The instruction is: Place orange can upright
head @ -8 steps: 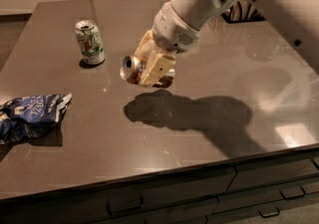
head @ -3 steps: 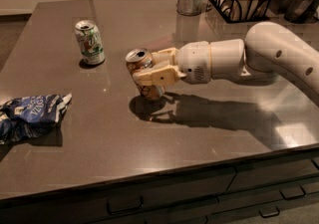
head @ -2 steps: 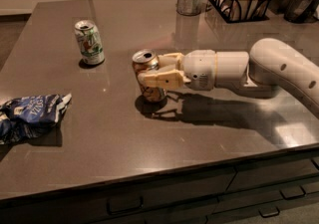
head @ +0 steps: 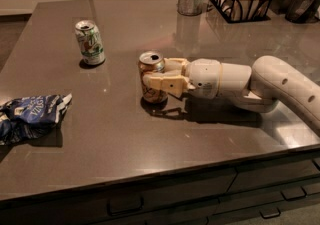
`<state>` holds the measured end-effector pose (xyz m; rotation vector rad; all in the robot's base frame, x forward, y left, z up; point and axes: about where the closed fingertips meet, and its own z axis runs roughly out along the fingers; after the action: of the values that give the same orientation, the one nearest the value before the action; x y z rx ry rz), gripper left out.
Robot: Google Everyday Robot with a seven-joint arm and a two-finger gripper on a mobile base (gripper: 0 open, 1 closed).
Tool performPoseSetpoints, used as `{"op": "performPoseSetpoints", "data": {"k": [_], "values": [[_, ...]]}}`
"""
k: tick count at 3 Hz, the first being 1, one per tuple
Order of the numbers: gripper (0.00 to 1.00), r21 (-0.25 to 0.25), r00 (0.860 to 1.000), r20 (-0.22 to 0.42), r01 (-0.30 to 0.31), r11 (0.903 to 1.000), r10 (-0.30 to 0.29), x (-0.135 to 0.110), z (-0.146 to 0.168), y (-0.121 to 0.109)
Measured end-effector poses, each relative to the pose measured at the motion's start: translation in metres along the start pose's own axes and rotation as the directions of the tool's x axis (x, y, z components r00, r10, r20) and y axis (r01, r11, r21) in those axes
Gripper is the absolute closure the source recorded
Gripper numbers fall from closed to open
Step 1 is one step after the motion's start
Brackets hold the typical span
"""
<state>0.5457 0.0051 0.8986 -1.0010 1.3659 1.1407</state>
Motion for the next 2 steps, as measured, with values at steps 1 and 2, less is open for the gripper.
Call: {"op": "performPoseSetpoints", "data": {"k": [1, 2], "values": [[0.12, -0.004, 1.000, -0.002, 0.002, 1.0000, -0.002, -0.0004, 0.0023, 0.0012], [0.00, -0.008, 1.000, -0.002, 0.003, 1.0000, -0.003, -0.0009, 0.0043, 0.0024]]}}
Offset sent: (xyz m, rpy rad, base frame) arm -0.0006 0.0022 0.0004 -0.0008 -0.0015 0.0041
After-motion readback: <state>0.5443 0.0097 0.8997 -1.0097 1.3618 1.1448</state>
